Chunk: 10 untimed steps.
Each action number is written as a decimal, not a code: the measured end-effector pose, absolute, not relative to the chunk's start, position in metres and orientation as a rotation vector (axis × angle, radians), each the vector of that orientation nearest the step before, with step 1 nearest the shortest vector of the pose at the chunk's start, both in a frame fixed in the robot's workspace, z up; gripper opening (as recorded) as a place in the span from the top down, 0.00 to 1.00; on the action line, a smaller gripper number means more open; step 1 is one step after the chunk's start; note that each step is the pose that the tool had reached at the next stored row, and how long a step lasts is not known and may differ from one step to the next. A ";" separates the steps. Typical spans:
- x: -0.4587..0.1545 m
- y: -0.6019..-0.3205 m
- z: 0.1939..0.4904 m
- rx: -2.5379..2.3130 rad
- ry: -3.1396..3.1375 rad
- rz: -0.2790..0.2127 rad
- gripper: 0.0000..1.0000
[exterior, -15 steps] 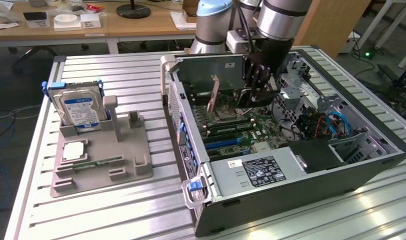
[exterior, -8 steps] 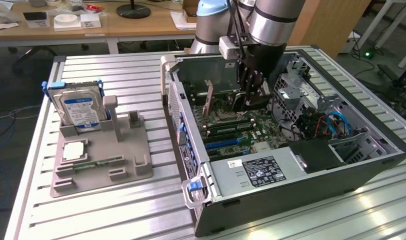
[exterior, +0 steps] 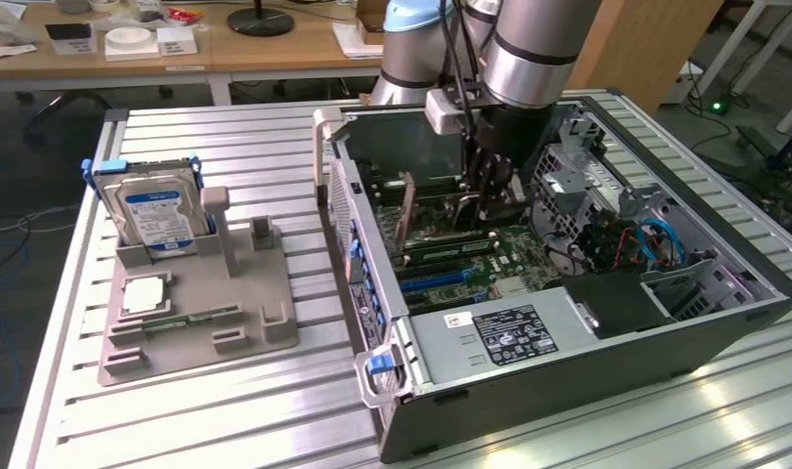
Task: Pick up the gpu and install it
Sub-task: 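Insert the gpu into the slot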
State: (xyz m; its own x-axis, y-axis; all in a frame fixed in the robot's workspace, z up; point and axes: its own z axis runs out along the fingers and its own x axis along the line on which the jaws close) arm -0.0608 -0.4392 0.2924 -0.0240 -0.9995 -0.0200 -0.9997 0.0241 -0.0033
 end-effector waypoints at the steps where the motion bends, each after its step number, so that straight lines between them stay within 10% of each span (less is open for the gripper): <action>1: -0.062 -0.439 0.291 -2.183 2.236 0.018 0.72; 10: -0.069 -0.445 0.279 -2.151 2.265 0.015 0.72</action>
